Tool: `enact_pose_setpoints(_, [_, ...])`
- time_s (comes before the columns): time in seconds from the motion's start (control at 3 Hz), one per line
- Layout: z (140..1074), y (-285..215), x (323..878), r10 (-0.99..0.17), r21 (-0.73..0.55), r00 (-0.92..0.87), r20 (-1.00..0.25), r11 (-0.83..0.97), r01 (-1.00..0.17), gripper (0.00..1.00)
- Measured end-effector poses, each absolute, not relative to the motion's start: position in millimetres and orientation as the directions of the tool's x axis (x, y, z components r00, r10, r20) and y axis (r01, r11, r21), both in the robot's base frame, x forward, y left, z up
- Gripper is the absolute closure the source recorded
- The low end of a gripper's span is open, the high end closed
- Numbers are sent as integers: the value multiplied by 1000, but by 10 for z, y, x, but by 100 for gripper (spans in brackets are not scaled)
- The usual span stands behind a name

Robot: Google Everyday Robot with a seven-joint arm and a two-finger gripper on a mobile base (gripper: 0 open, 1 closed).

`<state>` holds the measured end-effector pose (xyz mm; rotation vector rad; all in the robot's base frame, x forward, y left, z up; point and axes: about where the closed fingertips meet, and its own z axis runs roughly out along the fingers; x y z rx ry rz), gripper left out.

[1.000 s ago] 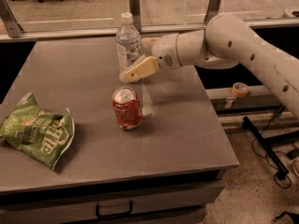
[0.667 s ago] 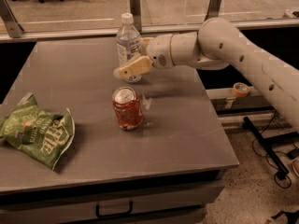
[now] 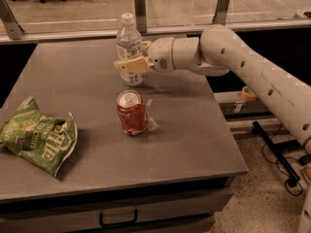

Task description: Pick blue plastic bottle

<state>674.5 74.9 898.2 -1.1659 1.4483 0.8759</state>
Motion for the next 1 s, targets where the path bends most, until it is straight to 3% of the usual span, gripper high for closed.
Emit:
enact_pose_setpoints(0.33, [9360,929,6638,-124,-30,4,-992,203,-979,86])
enact_pose_setpoints(0.67, [9761,1026,6519,-82,-5,-8,-997,159,-987,100])
enact_pose_setpoints(1.0, [9795,1032,6510,-78,-1,-11,-997,155,-988,100])
